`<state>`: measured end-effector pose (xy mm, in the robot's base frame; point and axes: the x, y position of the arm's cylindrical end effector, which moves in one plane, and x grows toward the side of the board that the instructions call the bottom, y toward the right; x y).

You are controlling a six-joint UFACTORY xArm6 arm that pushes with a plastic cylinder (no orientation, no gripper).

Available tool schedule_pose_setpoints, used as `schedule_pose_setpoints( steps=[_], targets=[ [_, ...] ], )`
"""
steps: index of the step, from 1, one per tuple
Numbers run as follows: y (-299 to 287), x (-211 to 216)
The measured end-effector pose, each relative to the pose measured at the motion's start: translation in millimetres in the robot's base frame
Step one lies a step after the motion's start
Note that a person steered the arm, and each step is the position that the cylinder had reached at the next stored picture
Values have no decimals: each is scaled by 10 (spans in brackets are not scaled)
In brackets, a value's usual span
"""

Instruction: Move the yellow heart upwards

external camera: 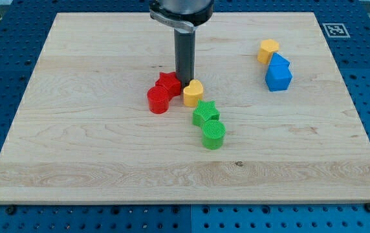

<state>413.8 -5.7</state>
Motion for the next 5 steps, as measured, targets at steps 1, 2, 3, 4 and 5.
schedule_pose_setpoints(
  steps=[1,2,3,4,5],
  targets=[
    [-110,159],
    [-193,280],
    [-197,411],
    [-197,559],
    [-84,586]
  ],
)
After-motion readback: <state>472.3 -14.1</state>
